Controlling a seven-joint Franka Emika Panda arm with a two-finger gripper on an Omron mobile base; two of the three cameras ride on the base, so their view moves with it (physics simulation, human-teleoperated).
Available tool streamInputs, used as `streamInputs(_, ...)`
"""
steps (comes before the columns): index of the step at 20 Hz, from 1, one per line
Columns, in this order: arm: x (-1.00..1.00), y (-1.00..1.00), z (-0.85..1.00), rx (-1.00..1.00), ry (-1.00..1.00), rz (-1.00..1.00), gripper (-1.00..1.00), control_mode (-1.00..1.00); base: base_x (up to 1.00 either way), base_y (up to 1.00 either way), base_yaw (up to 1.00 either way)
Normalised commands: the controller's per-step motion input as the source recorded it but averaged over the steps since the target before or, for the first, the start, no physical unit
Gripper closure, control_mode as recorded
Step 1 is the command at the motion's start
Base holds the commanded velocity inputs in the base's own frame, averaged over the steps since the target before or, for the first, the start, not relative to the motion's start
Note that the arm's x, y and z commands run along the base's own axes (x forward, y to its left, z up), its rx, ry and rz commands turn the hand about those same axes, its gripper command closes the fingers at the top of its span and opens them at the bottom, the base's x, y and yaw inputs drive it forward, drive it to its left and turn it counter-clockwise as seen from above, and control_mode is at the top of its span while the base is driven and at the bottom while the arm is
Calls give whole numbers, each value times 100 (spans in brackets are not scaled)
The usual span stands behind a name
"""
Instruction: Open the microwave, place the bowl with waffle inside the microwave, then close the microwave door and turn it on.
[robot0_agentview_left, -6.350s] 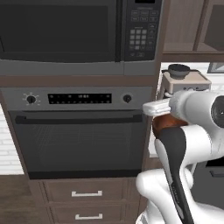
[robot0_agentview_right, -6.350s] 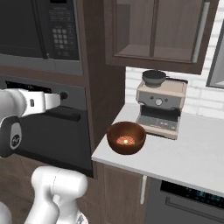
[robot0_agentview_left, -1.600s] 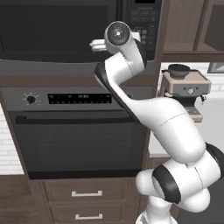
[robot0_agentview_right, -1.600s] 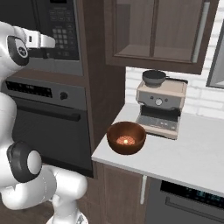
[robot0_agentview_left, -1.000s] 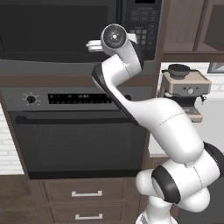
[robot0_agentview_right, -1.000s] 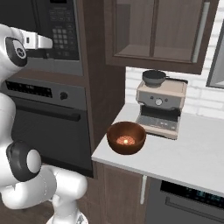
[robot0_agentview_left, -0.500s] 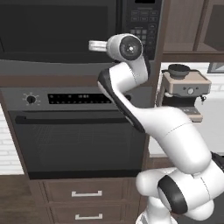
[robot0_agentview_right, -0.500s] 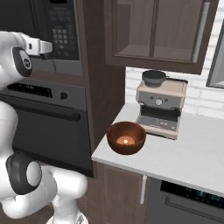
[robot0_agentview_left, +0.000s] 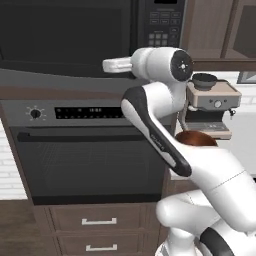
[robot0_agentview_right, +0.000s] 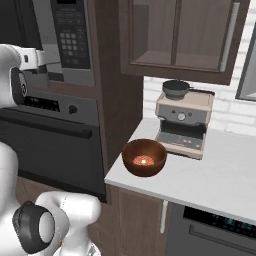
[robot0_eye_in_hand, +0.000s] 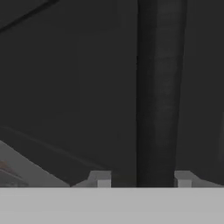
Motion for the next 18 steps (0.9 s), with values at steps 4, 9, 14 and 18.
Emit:
streamInputs(4,-100,71,0,-14,0,22,100,-100,0,0,0)
streamInputs(9,-100,81,0,-14,0,16,100,-100,0,0,0)
streamInputs(14,-100,89,0,-18,0,14,100,-100,0,0,0)
streamInputs(18,-100,91,0,-20,0,11,100,-100,0,0,0)
